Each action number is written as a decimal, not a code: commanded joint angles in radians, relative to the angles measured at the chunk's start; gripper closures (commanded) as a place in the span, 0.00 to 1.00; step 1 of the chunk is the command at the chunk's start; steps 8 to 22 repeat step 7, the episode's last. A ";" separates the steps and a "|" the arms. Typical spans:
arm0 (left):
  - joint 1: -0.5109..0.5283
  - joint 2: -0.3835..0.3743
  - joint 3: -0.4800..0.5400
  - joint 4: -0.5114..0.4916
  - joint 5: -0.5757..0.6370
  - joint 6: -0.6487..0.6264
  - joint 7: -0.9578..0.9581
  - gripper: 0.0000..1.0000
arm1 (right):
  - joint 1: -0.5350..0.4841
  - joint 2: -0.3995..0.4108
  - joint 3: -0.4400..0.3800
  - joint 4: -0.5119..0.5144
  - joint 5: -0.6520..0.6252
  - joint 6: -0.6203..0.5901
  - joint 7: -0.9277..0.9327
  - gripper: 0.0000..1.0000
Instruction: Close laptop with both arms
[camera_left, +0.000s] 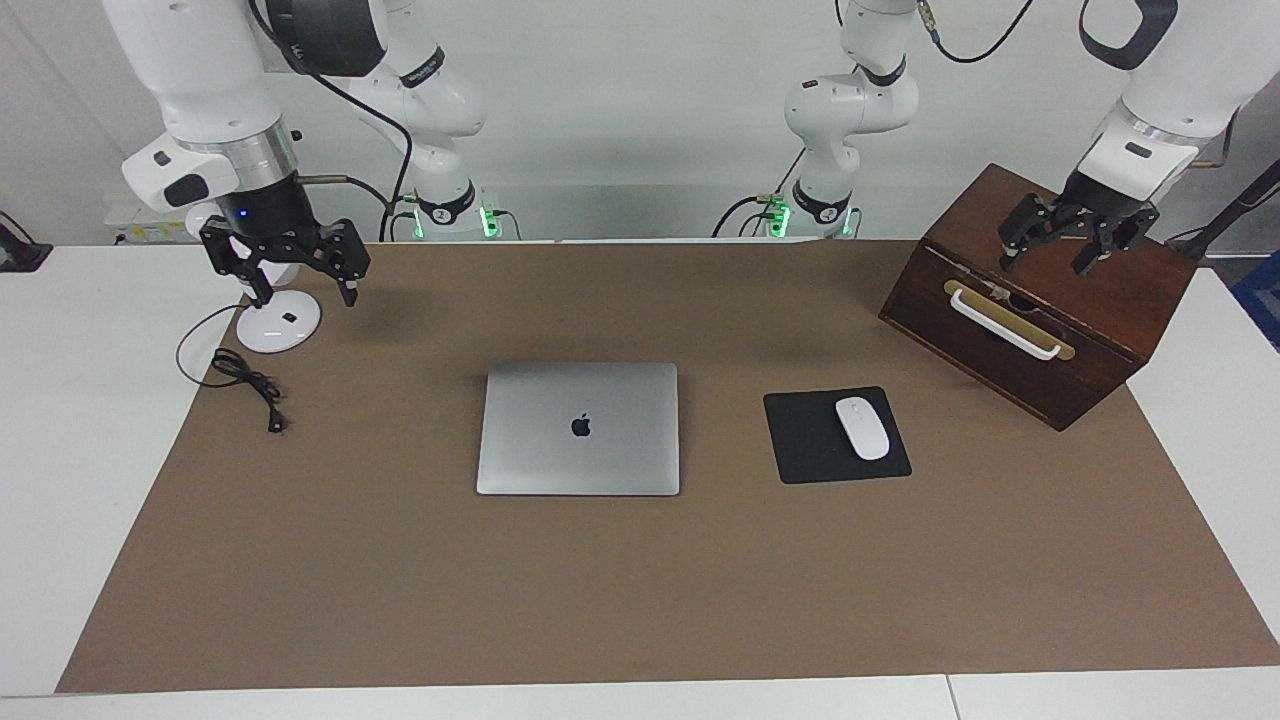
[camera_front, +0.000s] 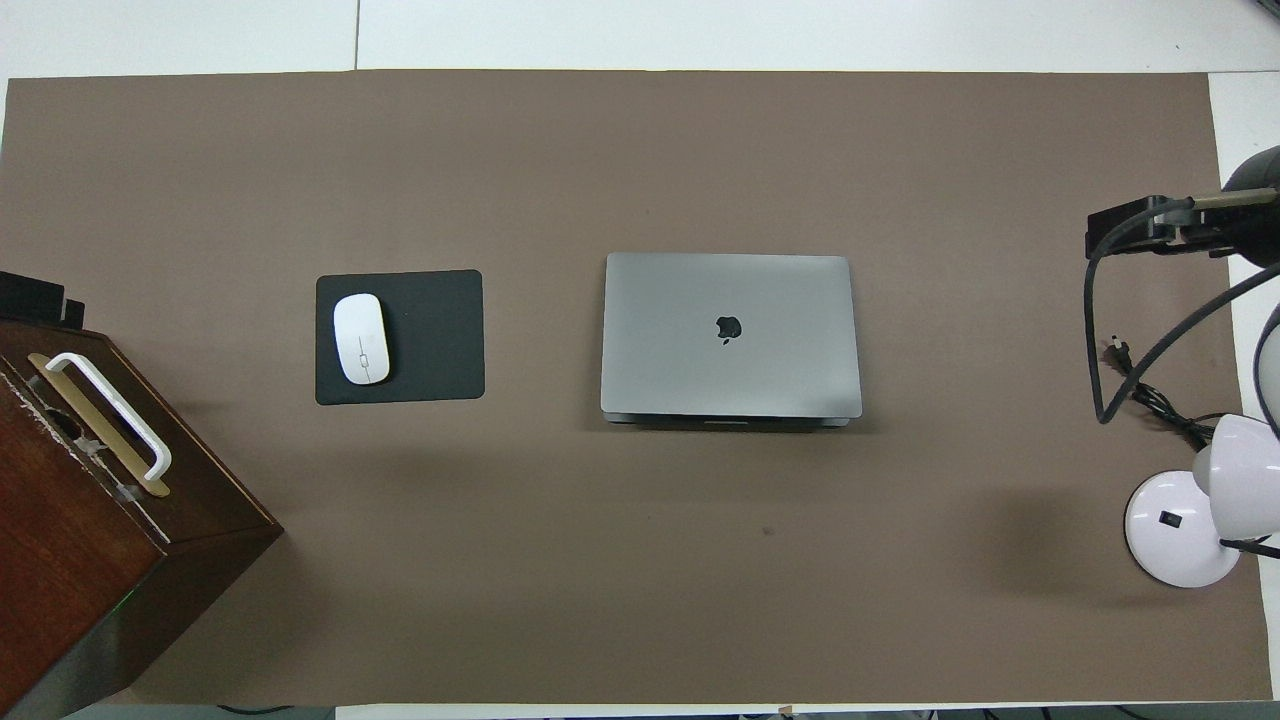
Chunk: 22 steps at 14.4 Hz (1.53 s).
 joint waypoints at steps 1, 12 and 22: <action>0.009 -0.013 -0.014 -0.011 0.022 -0.018 -0.019 0.00 | -0.016 -0.015 0.004 -0.017 0.008 0.018 -0.019 0.00; 0.012 -0.013 -0.011 -0.010 0.022 -0.008 -0.019 0.00 | -0.016 -0.018 0.005 -0.014 0.008 0.022 -0.018 0.00; 0.012 -0.013 -0.011 -0.010 0.022 -0.008 -0.019 0.00 | -0.016 -0.018 0.005 -0.014 0.008 0.022 -0.018 0.00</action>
